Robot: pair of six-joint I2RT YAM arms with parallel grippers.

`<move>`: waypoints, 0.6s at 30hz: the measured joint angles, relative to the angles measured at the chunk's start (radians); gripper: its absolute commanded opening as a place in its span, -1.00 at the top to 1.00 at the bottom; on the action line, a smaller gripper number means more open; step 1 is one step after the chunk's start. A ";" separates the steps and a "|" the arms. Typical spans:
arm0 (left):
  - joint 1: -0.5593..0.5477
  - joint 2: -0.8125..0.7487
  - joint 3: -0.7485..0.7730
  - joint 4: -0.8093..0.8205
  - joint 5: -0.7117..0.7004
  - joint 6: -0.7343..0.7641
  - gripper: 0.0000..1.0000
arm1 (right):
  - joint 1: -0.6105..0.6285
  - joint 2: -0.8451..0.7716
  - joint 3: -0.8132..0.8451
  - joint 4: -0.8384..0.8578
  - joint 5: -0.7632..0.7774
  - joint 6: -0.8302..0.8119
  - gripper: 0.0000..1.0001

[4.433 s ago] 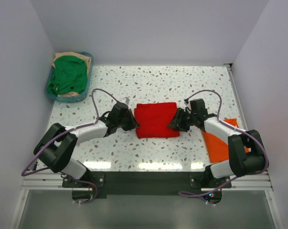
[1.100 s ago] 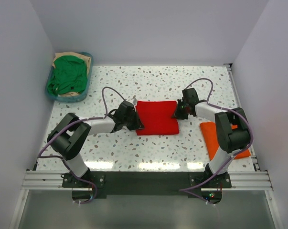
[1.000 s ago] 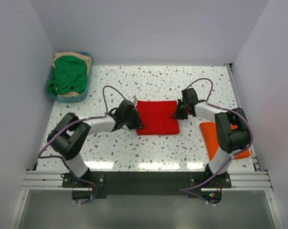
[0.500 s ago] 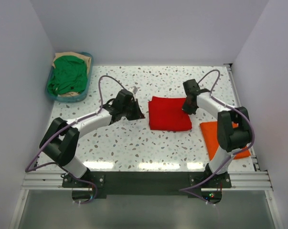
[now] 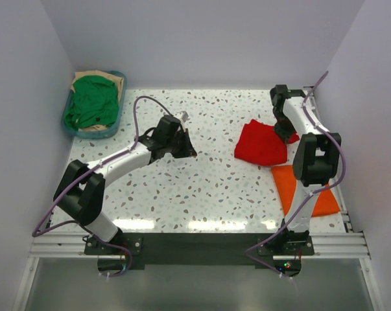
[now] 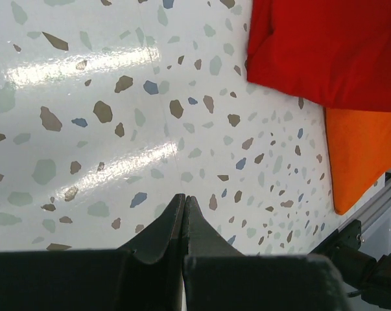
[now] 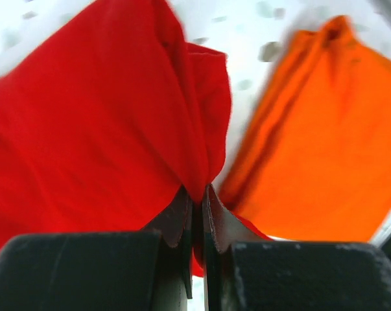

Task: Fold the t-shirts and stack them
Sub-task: Neatly place the folded tshirt to the corner

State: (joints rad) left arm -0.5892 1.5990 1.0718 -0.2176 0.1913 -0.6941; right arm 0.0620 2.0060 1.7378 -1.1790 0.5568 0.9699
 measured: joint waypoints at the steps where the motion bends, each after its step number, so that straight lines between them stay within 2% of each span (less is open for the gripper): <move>1: 0.000 0.000 0.003 -0.002 0.005 0.000 1.00 | -0.015 -0.002 0.003 -0.027 0.014 0.014 1.00; 7: 0.000 0.000 0.017 -0.011 0.027 0.001 1.00 | -0.077 -0.029 0.002 -0.116 0.048 0.073 1.00; 18: 0.000 -0.018 0.020 -0.037 0.049 0.002 1.00 | -0.141 -0.236 -0.016 -0.149 0.083 0.098 1.00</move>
State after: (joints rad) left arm -0.5892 1.5810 1.0920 -0.2543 0.2405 -0.6918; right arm -0.0792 1.7702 1.7218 -1.3277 0.6399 1.0676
